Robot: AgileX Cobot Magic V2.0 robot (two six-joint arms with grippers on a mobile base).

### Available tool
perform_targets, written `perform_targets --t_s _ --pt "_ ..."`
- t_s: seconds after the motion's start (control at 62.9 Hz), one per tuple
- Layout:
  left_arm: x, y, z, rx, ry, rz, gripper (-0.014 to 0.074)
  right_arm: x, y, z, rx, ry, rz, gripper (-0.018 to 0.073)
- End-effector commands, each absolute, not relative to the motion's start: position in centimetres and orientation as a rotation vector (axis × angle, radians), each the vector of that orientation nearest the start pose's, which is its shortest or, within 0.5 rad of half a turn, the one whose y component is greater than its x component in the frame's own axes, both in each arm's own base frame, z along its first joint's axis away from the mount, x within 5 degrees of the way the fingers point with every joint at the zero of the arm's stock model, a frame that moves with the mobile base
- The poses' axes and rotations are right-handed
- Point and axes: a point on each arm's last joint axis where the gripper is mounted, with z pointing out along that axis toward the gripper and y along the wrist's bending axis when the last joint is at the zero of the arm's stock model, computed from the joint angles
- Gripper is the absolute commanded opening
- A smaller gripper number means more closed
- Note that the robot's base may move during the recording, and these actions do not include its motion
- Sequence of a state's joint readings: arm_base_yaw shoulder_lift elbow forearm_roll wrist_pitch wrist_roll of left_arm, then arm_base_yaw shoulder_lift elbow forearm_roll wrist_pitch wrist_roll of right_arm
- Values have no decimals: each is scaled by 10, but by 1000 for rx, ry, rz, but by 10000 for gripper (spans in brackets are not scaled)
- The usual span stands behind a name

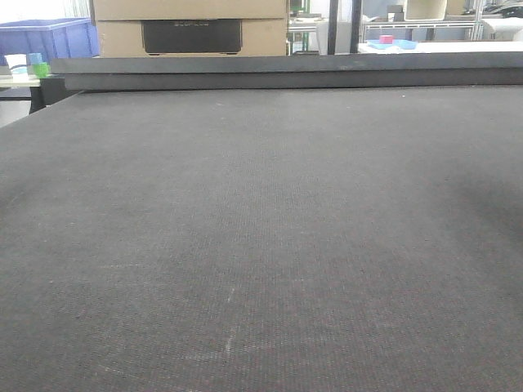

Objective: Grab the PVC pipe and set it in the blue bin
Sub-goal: 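Lift the pipe off the table with both grippers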

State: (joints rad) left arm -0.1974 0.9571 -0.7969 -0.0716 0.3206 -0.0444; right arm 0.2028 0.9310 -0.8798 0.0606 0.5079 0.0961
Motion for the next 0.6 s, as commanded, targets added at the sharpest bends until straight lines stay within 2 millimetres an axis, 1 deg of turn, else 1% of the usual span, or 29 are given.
perform_targets --t_s 0.0,0.032,0.095,0.175,0.222,0.286,0.365,0.477,0.588 --pt "183 -40 340 88 1890 -243 -111 168 36 360 -89 1908 234 -168" --pt "177 -38 334 87 1887 -243 -111 161 34 353 -87 1889 235 -168" --pt "164 -36 326 86 1876 -243 -111 146 31 347 -83 1833 240 -168" --pt "150 -33 321 88 1857 -242 -111 129 28 336 -84 1802 240 -168" --pt "145 -31 319 103 1844 -225 -111 119 26 334 -83 1780 242 -168" --pt "137 -29 321 133 1812 -190 -111 109 23 335 -81 1741 246 -168" --pt "131 -26 329 168 1747 -145 -111 99 21 341 -79 1683 251 -168" --pt "123 -25 340 131 1649 -189 -111 90 19 351 -72 1573 260 -168" --pt "116 -23 345 102 1608 -204 -111 83 18 356 -69 1511 265 -168"
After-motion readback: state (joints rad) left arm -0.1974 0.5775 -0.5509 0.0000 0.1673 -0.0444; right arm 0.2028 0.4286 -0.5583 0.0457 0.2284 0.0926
